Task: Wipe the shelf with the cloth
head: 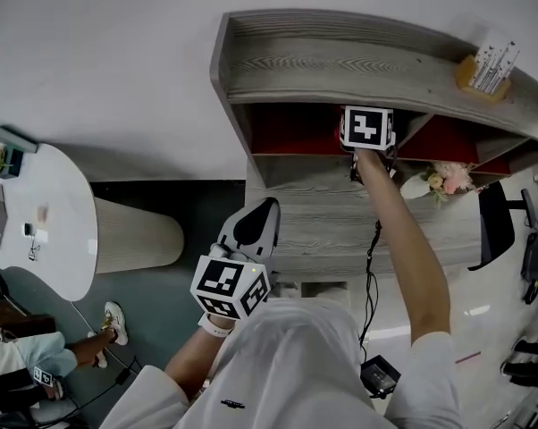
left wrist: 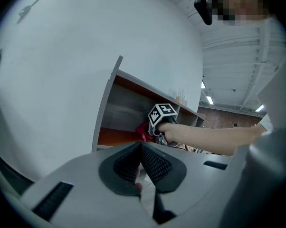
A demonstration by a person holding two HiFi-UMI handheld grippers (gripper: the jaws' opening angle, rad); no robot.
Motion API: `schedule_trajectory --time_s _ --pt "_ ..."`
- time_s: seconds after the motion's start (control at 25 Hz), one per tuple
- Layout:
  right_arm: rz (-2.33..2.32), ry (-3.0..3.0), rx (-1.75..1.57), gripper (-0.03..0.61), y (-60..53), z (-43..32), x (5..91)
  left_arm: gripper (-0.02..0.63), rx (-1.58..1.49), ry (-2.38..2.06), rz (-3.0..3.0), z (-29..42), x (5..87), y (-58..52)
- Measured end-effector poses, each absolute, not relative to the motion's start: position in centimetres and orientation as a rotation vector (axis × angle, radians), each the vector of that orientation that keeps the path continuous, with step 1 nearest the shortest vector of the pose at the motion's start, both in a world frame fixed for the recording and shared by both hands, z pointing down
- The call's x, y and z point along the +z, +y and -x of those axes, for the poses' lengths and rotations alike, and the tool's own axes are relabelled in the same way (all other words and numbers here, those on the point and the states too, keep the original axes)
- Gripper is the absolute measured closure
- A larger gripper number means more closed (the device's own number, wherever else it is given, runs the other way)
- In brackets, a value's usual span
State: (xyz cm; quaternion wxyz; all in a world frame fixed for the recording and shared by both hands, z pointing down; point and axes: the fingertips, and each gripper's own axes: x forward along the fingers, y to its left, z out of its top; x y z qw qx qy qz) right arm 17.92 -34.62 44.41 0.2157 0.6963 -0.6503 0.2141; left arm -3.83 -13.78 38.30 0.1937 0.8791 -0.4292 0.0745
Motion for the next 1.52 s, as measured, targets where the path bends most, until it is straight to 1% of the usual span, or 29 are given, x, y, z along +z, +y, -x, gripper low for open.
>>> schedule_trajectory --time_s 0.36,0.64,1.0,1.12,1.28,1.52 --pt "-2.22 -1.72 0.651 0.508 -33.7 -19.7 42.9 0.607 0.193 -1.233 -2.441 5.5 38.3 -14.1" --pt "-2.518 -1.72 0.445 0.508 -33.6 -21.0 38.3 0.607 0.191 -1.261 -2.425 6.7 38.4 -14.2" --pt "-2.401 -1.908 0.272 0.508 -34.3 -19.8 38.4 0.607 0.185 -1.272 -2.419 7.1 38.5 -13.9" --pt "-2.295 -1.991 0.113 0.508 -34.5 -17.2 37.5 0.607 0.184 -1.278 -2.42 7.2 38.4 -13.8" --pt "-2.099 -2.192 -0.098 0.508 -35.3 -10.9 34.8 0.607 0.177 -1.292 -2.419 7.3 38.1 -13.7" --pt "-1.892 -2.348 -0.231 0.508 -36.2 -3.1 33.6 0.607 0.17 -1.35 -2.402 8.8 37.6 -13.4"
